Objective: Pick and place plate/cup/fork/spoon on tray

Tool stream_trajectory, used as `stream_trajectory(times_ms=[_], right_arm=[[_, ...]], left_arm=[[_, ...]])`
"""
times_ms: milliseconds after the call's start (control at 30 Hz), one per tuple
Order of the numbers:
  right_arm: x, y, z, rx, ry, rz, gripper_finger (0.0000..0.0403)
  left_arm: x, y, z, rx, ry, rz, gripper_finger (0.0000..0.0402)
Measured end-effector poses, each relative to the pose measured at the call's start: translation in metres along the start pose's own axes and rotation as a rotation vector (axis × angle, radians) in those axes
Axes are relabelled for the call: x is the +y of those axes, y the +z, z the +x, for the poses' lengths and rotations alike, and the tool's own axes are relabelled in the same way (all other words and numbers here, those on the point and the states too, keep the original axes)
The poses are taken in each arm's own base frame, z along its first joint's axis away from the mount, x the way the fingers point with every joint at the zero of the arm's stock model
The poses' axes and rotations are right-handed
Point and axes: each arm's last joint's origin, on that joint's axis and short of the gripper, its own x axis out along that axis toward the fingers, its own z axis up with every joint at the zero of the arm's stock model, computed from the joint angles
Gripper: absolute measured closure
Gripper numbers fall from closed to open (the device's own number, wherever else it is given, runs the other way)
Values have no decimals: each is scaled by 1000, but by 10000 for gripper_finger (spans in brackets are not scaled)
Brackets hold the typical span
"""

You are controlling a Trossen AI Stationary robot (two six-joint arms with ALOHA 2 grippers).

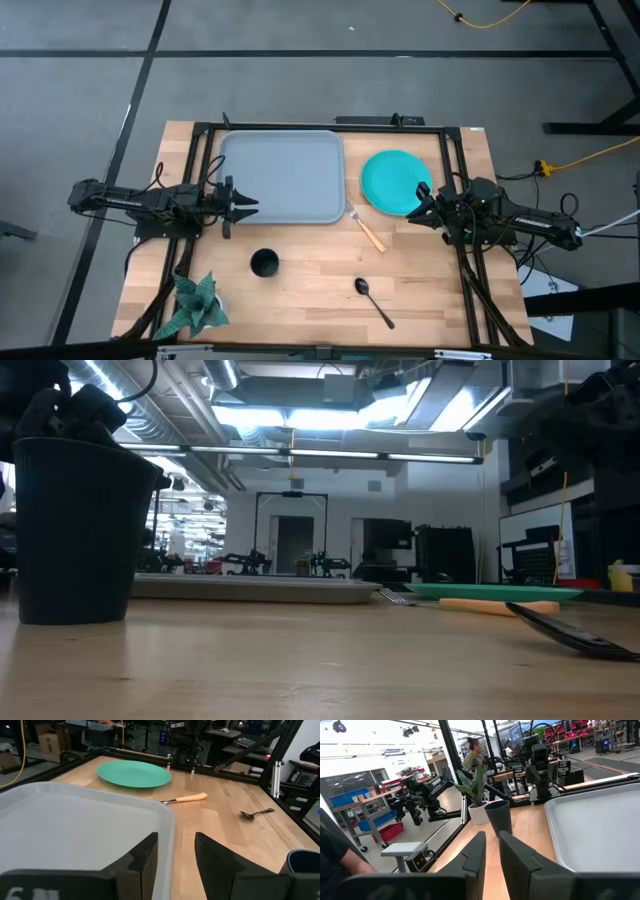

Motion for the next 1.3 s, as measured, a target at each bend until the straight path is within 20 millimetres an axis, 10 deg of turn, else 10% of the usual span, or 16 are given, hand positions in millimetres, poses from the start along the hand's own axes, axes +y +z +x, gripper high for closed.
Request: stream_trajectory(times_ms=[767, 1100, 1300], right_arm=[[-3, 5, 0, -84, -140, -1, 344], [29, 54, -18, -644, 97, -264, 344], [34, 55, -10, -662, 119, -332, 344]], left_arm=[[0, 0, 0, 0, -1, 0, 280], [0, 0, 0, 0, 0, 0, 280], [0, 5, 0, -52, 9, -8, 280]])
